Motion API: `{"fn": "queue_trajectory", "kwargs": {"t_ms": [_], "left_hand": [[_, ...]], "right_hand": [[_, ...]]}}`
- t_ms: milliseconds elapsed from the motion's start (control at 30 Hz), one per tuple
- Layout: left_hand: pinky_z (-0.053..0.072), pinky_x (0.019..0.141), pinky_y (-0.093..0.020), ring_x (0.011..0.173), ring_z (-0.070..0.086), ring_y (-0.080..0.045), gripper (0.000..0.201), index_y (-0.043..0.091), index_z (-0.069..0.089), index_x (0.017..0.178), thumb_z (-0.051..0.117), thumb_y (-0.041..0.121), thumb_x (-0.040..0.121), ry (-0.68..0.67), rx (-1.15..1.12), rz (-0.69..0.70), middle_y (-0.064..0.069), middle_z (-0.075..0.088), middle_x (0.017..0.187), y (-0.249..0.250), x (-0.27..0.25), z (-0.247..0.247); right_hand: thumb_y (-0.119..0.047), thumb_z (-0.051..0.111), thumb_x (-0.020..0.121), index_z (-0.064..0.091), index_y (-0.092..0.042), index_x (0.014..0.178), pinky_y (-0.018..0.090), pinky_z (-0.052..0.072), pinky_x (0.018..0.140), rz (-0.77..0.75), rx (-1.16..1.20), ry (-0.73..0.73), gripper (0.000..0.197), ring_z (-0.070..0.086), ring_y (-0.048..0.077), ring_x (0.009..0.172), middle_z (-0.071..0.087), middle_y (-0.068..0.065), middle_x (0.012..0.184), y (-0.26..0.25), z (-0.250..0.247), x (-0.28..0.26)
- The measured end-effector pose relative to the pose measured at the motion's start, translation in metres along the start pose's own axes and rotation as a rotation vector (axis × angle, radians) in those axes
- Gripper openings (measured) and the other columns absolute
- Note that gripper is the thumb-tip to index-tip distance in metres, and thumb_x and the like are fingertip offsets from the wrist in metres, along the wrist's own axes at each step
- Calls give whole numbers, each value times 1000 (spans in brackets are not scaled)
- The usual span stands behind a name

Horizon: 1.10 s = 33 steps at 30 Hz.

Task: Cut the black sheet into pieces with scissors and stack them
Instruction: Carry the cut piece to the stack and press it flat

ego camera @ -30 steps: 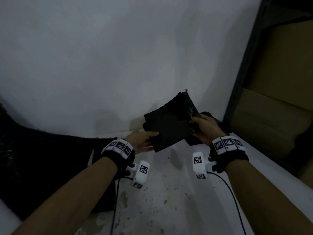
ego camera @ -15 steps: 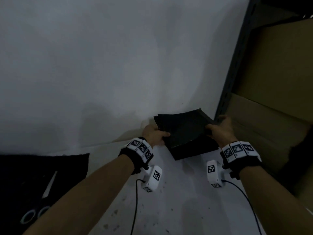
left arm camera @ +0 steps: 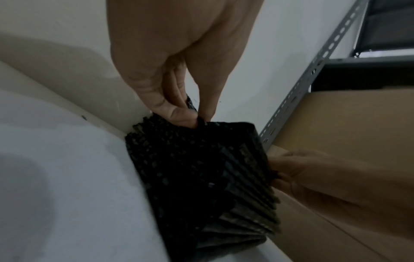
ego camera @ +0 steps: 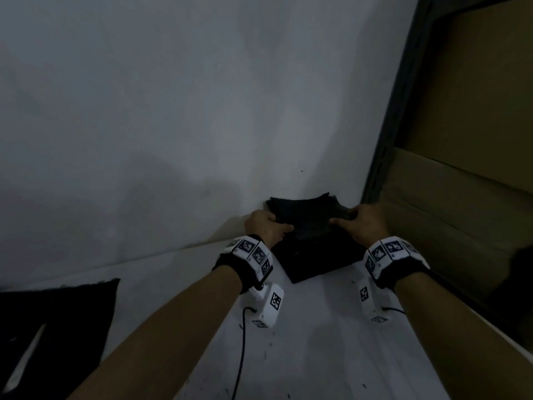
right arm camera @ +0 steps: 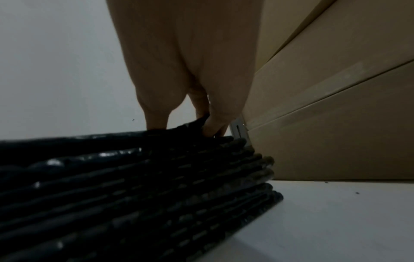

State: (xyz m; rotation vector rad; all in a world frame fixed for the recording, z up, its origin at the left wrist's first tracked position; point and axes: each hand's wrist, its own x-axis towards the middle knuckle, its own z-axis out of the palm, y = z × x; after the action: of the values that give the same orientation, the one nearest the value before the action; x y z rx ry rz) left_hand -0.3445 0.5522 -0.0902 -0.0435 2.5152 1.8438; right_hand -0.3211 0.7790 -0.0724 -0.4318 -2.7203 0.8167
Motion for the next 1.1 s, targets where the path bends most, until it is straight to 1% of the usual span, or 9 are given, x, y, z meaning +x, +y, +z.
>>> {"fn": "queue_trajectory", "kwargs": {"t_ms": [133,200,267,367,500,600,800,900,1100], "left_hand": [[56,68,-31,73,65,-21,33,9,62,69,91,24,69,-3,163,53,-7,66,75,-3,2,1],[57,79,-32,96,67,-28,49,0,66,99,91,28,68,6,292,92,-15,69,103,0,1,3],[50,95,-36,115,55,-30,82,-4,46,129,91,26,68,55,418,169,-18,55,128,4,-1,5],[38,108,-39,131,33,-32,99,1,26,148,86,23,72,75,701,452,-17,31,144,13,-2,7],[51,89,-33,113,57,-29,42,3,62,123,63,30,92,-333,791,486,-13,59,124,26,6,11],[48,75,-30,105,57,-27,48,6,58,120,49,48,98,-346,896,443,-11,56,119,24,8,16],[38,106,-39,134,33,-30,64,6,41,136,49,54,95,-340,1000,524,-14,35,145,22,15,26],[7,123,-41,152,-3,-27,92,11,10,158,42,68,93,-481,1038,440,-8,-2,166,23,16,29],[-11,121,-40,150,-23,-22,101,23,-13,158,29,82,87,-530,1083,304,-4,-23,163,-2,20,32]], "right_hand": [[-63,70,80,65,-1,105,29,38,99,25,-148,-86,67,44,34,122,49,23,133,5,10,-3],[-62,65,86,62,-1,118,33,33,107,24,-246,-96,68,34,34,133,39,23,142,7,12,-4],[-56,62,90,60,-7,125,41,26,113,5,-372,-76,61,24,33,141,27,18,151,4,11,-7],[-35,68,88,49,-17,142,46,22,118,-198,-412,-65,60,26,33,142,26,13,156,-5,9,-3],[-4,58,93,41,-20,151,30,21,117,-447,-259,-302,62,33,33,143,34,13,158,-15,15,4],[-10,44,104,41,-21,151,8,12,104,-372,-185,-443,48,31,22,146,35,6,158,-15,22,5],[-33,38,107,37,-35,151,28,9,120,-282,-195,-515,44,18,19,151,23,0,164,-10,30,12],[-31,38,107,38,-33,150,30,18,116,-261,-216,-526,43,28,22,146,28,2,161,-11,30,13],[-59,34,100,25,-52,146,51,18,117,-161,-322,-391,47,22,35,145,21,5,160,-16,43,15]]}}
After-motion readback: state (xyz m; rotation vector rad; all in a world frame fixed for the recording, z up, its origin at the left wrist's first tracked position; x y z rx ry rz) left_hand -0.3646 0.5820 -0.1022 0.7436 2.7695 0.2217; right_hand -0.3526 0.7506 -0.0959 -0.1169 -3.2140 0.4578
